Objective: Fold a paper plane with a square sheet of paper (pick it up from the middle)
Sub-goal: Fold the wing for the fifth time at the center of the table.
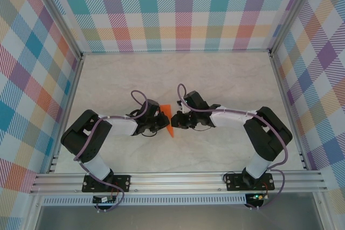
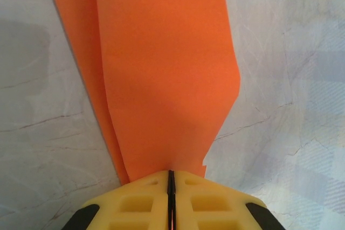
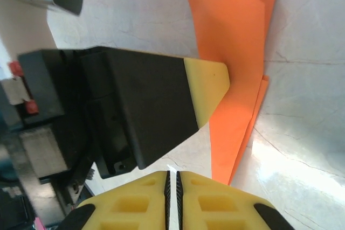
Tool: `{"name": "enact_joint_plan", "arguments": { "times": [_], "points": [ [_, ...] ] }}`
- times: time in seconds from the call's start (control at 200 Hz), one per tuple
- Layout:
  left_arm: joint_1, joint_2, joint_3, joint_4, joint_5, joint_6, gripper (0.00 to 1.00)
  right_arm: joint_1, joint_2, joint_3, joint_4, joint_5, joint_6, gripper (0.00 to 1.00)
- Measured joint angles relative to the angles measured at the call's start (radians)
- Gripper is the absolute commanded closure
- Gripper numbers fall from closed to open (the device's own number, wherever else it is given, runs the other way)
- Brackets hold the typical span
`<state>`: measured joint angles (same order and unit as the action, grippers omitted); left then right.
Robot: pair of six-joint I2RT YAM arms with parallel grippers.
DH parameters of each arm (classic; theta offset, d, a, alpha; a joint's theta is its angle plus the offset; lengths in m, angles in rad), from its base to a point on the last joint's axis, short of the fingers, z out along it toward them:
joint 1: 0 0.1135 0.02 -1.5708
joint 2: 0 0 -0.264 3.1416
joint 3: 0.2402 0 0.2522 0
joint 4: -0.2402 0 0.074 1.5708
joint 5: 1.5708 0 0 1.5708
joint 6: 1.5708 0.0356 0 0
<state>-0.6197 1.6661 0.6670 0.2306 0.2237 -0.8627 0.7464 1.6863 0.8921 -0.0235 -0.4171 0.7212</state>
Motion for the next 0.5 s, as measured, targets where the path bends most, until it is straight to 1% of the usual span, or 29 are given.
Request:
{"name": "enact_joint_plan", "arguments": {
  "times": [0.18,0.5],
  "points": [
    [0.0,0.0,0.0,0.0,0.0,0.0,0.9,0.021,0.081,0.007,0.004,-0.038,-0.003,0.92],
    [0.0,0.0,0.002,0.0,0.001,0.0,0.89,0.021,0.163,0.011,0.016,-0.072,-0.003,0.93]
  ]
}}
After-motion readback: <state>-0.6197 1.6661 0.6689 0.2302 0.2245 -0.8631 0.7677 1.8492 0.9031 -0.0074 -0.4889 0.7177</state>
